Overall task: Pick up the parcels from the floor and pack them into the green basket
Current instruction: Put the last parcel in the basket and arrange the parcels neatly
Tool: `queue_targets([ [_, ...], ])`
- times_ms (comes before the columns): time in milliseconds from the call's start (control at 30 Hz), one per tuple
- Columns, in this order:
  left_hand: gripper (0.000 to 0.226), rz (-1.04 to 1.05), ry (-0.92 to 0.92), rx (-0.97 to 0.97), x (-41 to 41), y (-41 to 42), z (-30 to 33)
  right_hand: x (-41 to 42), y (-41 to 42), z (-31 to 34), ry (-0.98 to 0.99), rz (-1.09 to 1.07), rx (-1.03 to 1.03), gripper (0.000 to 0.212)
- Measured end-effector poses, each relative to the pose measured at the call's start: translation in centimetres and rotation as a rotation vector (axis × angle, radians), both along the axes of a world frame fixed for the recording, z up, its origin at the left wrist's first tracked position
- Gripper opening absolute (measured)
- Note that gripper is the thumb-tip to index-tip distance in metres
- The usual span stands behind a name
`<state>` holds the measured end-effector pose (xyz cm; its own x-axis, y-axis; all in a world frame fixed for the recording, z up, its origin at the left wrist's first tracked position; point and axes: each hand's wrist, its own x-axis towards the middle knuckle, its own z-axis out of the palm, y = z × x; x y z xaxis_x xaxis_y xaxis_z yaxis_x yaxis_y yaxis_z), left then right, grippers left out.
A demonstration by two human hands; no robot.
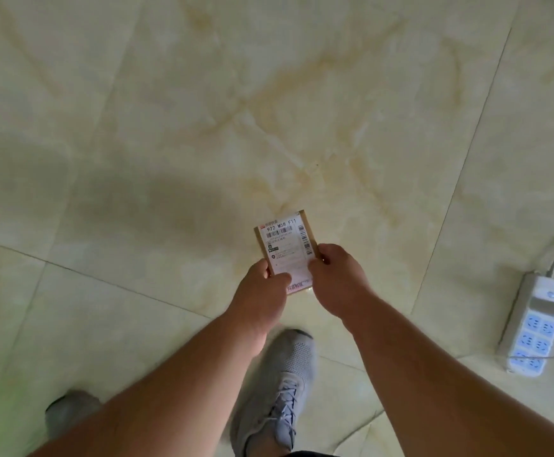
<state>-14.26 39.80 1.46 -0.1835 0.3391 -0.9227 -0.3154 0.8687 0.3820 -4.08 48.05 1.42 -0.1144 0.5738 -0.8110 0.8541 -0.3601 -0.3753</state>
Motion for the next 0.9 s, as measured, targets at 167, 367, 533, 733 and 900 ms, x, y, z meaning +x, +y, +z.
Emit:
queue_targets([
  [167,0.038,0.075,0.076,0.007,-5.2,-4.4,4.0,-6.1,-3.0,3.3,0.059,0.083,-0.051,0.037],
  [367,0.037,0.184,0.173,0.000,-11.4,-9.7,7.3,-13.4,-7.0,5.2,0.075,0.227,-0.020,0.033],
  [533,0.038,0.340,0.242,0.012,-17.9,-16.5,9.7,-20.9,-13.1,7.0,0.126,0.342,-0.021,0.037],
  [733,0.037,0.526,0.299,0.042,-24.7,-26.5,13.6,-29.9,-21.7,10.5,0.208,0.543,-0.010,0.038],
  [900,0.038,0.659,0.340,0.075,-29.0,-34.9,17.0,-35.7,-29.0,14.3,0.277,0.665,-0.019,0.034],
])
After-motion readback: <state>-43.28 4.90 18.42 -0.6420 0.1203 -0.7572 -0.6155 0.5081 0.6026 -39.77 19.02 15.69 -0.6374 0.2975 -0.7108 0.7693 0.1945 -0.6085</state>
